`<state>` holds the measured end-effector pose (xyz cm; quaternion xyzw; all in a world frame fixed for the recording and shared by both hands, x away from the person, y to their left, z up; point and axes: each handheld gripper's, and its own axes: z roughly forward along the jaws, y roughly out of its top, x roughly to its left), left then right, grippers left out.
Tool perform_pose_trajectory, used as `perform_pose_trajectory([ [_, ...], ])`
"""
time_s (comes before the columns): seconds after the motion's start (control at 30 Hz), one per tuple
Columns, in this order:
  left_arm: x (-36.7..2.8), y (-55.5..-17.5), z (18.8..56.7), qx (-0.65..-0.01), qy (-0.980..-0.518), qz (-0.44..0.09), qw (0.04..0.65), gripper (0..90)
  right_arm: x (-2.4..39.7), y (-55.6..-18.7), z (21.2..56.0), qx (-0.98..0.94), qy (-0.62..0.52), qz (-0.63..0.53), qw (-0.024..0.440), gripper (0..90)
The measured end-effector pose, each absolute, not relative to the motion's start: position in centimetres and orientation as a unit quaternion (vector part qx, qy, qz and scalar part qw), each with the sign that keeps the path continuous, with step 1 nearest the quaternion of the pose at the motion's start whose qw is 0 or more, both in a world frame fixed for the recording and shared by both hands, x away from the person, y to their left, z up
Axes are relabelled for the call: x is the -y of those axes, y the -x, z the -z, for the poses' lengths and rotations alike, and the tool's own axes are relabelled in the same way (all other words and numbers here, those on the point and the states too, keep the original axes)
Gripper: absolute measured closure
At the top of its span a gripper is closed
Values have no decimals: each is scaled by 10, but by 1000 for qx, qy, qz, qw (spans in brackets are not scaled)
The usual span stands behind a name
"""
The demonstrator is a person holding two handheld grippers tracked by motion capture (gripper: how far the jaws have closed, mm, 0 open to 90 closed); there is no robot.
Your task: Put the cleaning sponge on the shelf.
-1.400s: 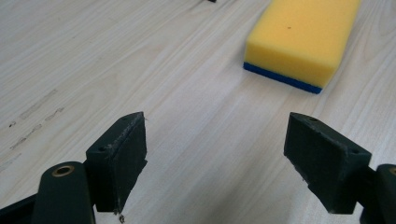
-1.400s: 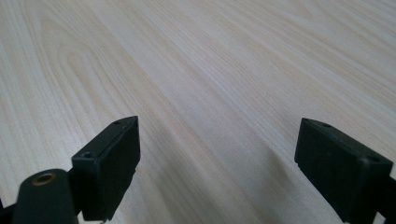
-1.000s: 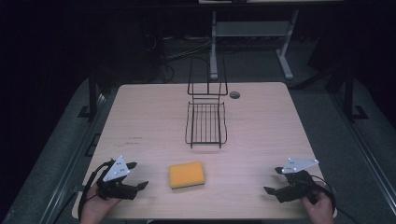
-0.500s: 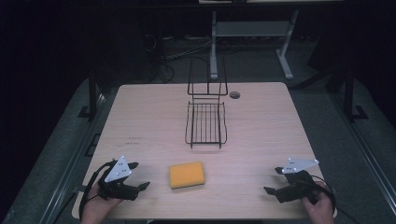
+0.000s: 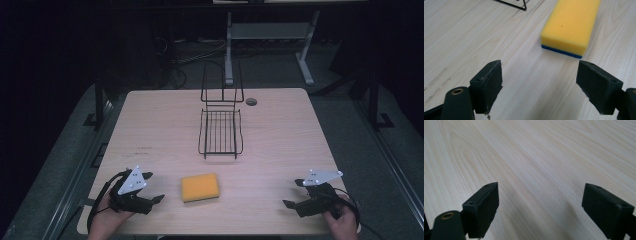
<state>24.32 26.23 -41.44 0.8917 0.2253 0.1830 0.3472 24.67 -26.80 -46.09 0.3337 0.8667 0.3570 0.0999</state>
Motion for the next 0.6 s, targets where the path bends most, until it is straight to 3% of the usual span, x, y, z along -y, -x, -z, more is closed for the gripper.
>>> perform_pose_trajectory([
  [0.6,-233,-248,404,-170,-918,-166,318,199,266,-246,461,-869,-329,-356,98,139],
])
